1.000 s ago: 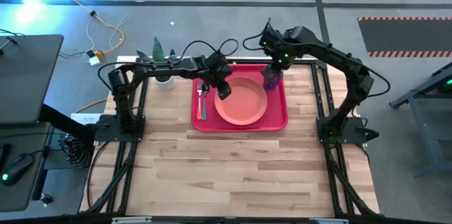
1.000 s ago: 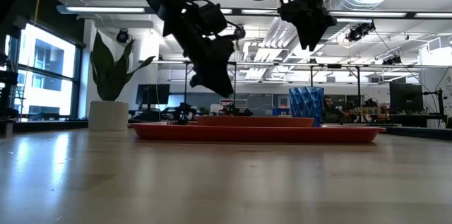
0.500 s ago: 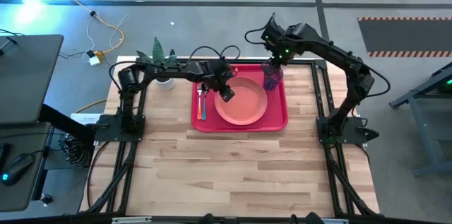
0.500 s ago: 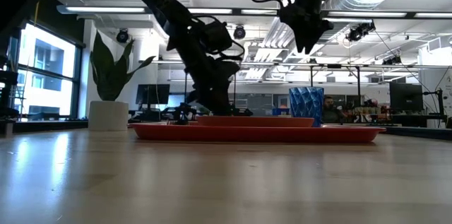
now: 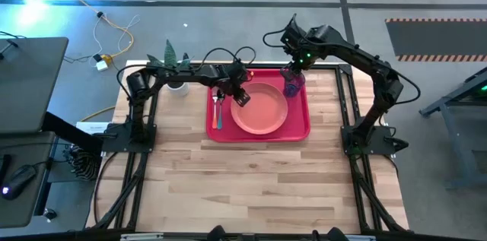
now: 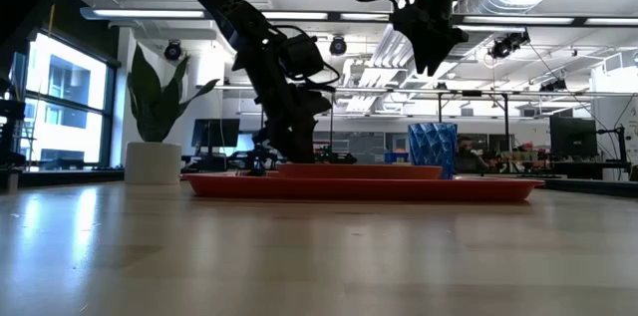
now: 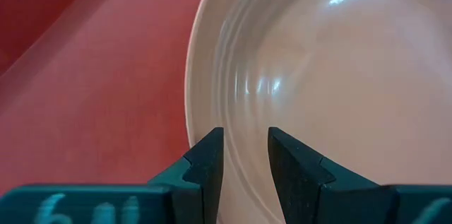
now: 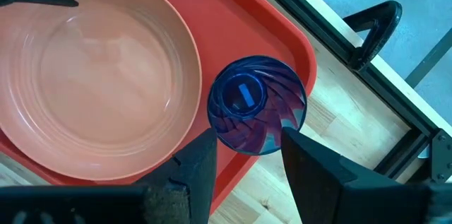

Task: Pick and place plate/cup/fork/spoon on tray
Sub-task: Adjust the orange plate on the pink tray, then return to Home Position

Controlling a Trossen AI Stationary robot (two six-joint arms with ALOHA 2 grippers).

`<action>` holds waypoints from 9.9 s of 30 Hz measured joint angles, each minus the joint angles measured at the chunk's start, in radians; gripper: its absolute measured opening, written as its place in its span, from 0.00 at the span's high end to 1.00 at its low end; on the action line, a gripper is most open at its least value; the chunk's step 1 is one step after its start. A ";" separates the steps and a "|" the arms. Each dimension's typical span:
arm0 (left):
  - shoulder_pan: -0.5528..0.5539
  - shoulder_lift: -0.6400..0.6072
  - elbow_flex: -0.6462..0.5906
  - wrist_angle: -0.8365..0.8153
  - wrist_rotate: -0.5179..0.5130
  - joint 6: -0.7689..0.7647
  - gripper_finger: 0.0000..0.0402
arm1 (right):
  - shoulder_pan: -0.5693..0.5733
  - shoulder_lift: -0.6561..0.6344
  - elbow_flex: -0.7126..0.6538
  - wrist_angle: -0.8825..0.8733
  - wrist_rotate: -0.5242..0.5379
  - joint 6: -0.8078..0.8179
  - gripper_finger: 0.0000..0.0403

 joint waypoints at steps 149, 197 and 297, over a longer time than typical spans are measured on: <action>-0.121 -1.782 -1.247 0.423 0.011 -0.338 0.74 | 0.533 -1.408 -1.503 1.394 -0.303 0.162 0.63; -0.121 -1.864 -1.325 0.588 -0.098 0.183 0.74 | 0.649 -1.602 -1.740 1.384 -0.168 0.252 0.63; -0.123 -1.870 -1.323 0.492 -0.106 0.133 0.74 | 0.649 -1.601 -1.739 1.383 -0.168 0.253 0.63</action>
